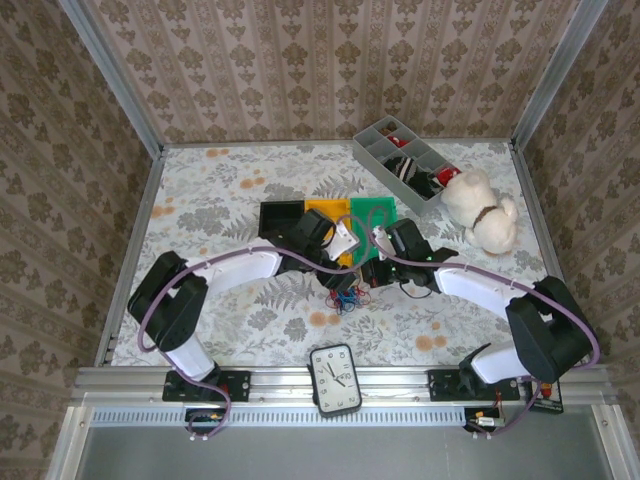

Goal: Untangle the cables

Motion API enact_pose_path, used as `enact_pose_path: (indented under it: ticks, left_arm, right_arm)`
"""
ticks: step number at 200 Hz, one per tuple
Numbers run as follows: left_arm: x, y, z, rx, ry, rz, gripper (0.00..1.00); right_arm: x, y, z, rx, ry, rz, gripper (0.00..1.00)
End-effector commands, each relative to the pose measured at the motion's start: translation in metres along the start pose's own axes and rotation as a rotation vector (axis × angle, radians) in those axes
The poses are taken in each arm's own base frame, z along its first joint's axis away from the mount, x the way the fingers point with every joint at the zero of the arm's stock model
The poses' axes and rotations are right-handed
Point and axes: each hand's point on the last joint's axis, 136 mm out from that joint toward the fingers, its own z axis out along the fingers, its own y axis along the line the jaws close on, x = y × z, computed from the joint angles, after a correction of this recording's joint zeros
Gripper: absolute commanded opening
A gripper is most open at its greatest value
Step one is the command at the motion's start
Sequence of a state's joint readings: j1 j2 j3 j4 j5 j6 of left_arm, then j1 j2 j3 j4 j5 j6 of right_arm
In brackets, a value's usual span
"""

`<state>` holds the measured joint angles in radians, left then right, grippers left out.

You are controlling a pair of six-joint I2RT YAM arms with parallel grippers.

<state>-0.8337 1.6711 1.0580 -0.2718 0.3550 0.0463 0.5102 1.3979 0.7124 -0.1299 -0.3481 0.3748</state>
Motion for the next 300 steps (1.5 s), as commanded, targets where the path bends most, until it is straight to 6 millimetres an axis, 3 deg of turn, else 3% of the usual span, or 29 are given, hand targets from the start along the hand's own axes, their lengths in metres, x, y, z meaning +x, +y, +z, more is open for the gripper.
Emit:
enact_pose_path:
  ticks: [1, 58, 87, 127, 170, 209, 223, 245, 269, 300]
  left_arm:
    - [0.001, -0.007, 0.0, 0.067, 0.033, -0.025, 0.66]
    - [0.012, 0.002, 0.004, 0.05, 0.054, -0.138, 0.65]
    - [0.018, 0.01, 0.017, 0.092, 0.092, -0.189, 0.7]
    - [0.019, 0.025, 0.03, 0.14, 0.148, -0.273, 0.69]
    - [0.007, 0.059, 0.036, 0.014, 0.129, -0.232, 0.73]
    - [-0.021, 0.09, 0.026, -0.024, 0.056, -0.237, 0.74]
    - [-0.029, 0.085, 0.017, -0.018, 0.046, -0.196, 0.74]
    - [-0.028, 0.057, 0.004, 0.015, 0.055, -0.109, 0.75]
    - [-0.009, 0.027, -0.004, 0.045, 0.094, -0.049, 0.76]
    - [0.011, 0.008, -0.004, 0.095, 0.146, -0.08, 0.77]
  right_arm:
    - [-0.011, 0.001, -0.009, -0.009, -0.058, 0.018, 0.0]
    - [-0.009, -0.008, -0.009, 0.019, -0.065, 0.031, 0.0]
    - [-0.01, -0.009, -0.009, 0.025, -0.07, 0.028, 0.0]
    - [-0.012, -0.01, -0.012, 0.033, -0.089, 0.033, 0.0]
    - [-0.009, -0.012, -0.011, 0.038, -0.09, 0.044, 0.0]
    - [-0.011, -0.011, -0.012, 0.036, -0.091, 0.043, 0.0]
    - [-0.011, -0.011, -0.013, 0.038, -0.09, 0.043, 0.0]
    - [-0.011, -0.012, -0.013, 0.041, -0.092, 0.045, 0.0]
    - [-0.01, -0.014, -0.012, 0.049, -0.096, 0.047, 0.0]
    - [-0.012, -0.015, -0.01, 0.051, -0.095, 0.053, 0.0]
